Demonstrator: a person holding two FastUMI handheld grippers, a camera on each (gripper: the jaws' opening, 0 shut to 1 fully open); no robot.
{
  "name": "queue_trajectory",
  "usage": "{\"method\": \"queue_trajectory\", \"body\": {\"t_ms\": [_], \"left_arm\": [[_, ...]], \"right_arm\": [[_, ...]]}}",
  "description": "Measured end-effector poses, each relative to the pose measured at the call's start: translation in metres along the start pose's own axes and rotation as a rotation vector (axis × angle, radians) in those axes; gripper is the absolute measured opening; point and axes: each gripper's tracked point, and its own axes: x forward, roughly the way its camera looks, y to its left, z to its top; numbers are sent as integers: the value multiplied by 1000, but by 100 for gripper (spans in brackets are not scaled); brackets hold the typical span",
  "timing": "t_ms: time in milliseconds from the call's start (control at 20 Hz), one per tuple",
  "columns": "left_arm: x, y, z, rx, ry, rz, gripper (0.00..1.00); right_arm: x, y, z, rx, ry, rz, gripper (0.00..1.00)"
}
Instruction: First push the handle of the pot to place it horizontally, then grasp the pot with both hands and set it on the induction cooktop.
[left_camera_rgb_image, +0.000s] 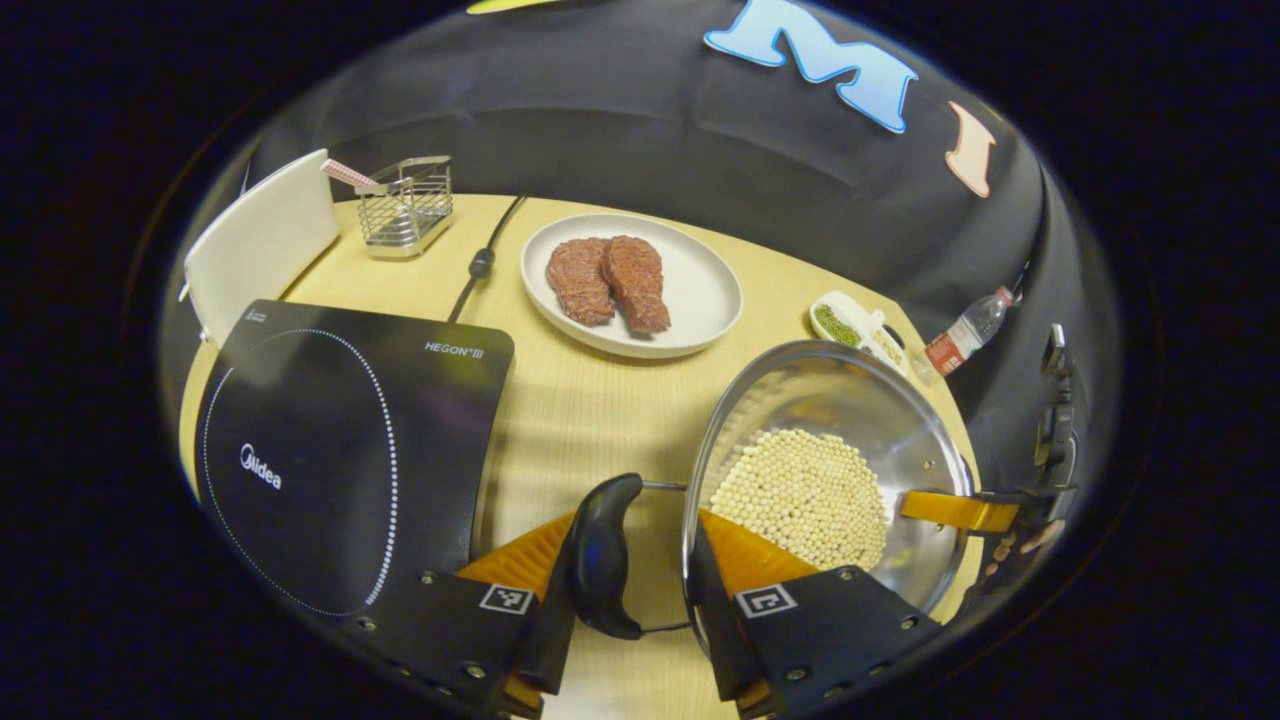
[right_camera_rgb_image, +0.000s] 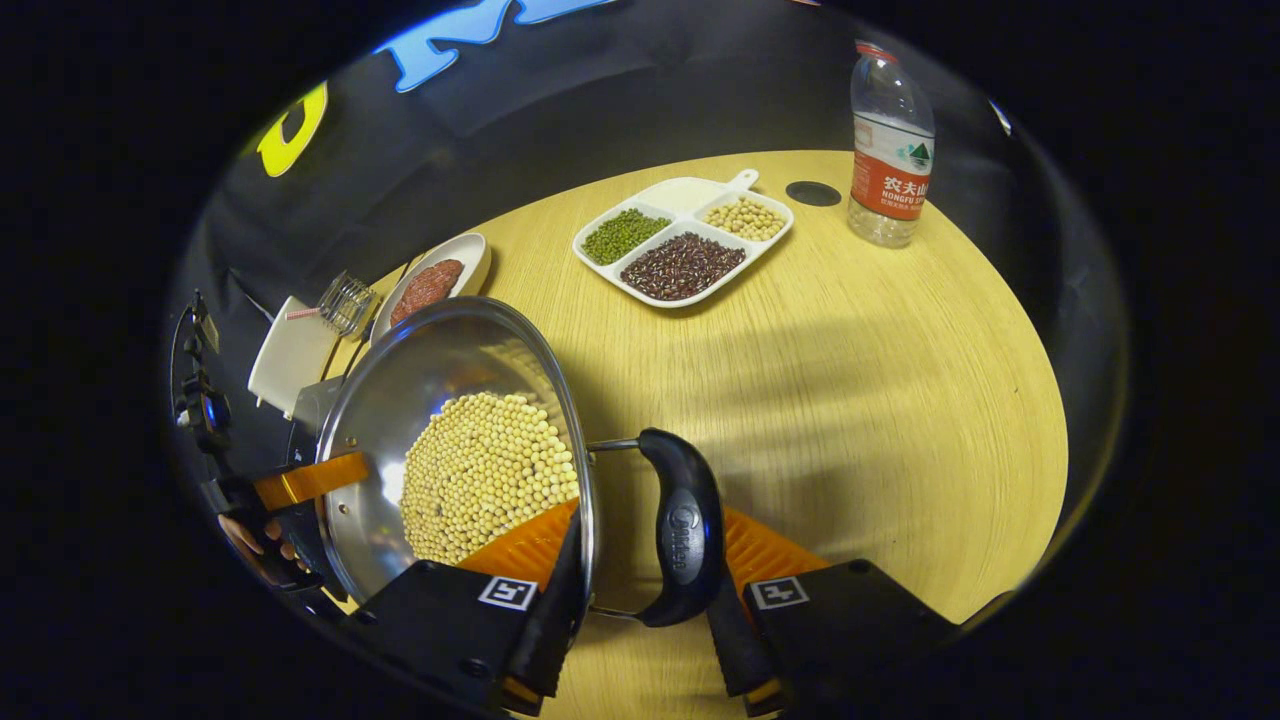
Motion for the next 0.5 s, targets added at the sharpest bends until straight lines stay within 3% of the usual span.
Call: {"method": "queue_trajectory", "body": {"t_ms": [200,250,500], "left_arm": [[0,0,0,5,3,1,54],[1,-1,0,6,7,-1,49],[-1,-4,-5,-7,36,-42,55]], "right_arm": [[-4,0,-2,36,12,-11,53],[-5,0,-4,29,15,-19,51],[-40,4,-13,28,-22,-62,54]]}}
